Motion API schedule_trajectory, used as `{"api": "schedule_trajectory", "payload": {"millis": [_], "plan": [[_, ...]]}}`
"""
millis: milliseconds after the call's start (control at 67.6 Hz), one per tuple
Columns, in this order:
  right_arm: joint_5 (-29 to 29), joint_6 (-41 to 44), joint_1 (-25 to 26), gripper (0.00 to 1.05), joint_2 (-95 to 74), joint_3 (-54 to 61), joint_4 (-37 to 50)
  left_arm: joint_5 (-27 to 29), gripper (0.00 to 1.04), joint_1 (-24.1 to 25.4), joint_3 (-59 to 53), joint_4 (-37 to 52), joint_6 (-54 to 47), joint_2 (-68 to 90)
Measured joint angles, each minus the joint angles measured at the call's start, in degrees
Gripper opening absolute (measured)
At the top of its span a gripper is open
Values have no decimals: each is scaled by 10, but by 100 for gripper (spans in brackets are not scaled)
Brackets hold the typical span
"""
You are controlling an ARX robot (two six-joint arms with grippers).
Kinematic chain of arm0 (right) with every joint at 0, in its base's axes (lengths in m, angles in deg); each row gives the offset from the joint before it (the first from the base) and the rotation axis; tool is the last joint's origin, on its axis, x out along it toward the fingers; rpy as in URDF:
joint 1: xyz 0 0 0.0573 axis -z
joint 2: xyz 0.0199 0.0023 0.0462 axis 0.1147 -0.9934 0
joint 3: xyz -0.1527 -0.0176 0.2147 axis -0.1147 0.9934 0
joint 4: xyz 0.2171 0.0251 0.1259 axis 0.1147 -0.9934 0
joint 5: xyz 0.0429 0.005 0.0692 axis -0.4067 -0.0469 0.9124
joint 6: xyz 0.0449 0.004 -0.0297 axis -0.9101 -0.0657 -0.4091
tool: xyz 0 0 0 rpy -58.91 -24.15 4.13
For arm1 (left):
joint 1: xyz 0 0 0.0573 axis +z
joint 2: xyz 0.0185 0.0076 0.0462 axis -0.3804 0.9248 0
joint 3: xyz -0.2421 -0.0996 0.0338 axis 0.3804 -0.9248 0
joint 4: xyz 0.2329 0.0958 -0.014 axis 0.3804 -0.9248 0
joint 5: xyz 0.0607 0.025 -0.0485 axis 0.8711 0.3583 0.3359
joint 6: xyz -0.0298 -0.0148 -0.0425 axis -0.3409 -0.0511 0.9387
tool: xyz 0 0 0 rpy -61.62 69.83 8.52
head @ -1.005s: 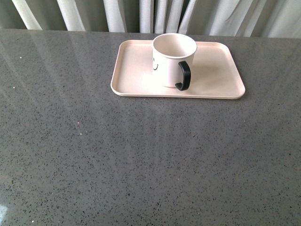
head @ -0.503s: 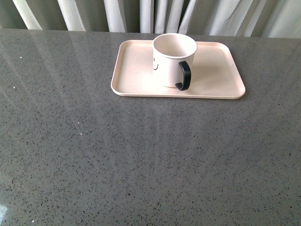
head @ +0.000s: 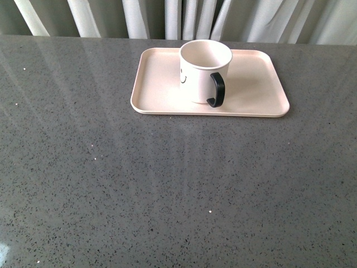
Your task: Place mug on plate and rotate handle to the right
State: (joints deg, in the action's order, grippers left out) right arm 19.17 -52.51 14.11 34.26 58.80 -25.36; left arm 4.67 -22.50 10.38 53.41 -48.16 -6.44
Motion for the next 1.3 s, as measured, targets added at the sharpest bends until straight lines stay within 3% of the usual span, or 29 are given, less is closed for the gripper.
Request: {"api": "schedule_trajectory", "payload": {"millis": [59,177,370,651,931,1301], "plan": [[37,42,23,96,-130,-49,37,0,97,0,0,0,-1,0],[46,112,24,96,-345,-144,162,1,95,0,0,0,-1,0],[30,167,-44,96,-616,-296,226,0,95,0,0,0,-1,0],[-22,247,-192,96,-884,-581,153,0,95,0,0,0,-1,0],[-56,280,-214,96,-981,-732,52,0,95,0,0,0,-1,0],[-81,285,-234,96,-1040,-807,-26,0,95,0,0,0,-1,0]]}}
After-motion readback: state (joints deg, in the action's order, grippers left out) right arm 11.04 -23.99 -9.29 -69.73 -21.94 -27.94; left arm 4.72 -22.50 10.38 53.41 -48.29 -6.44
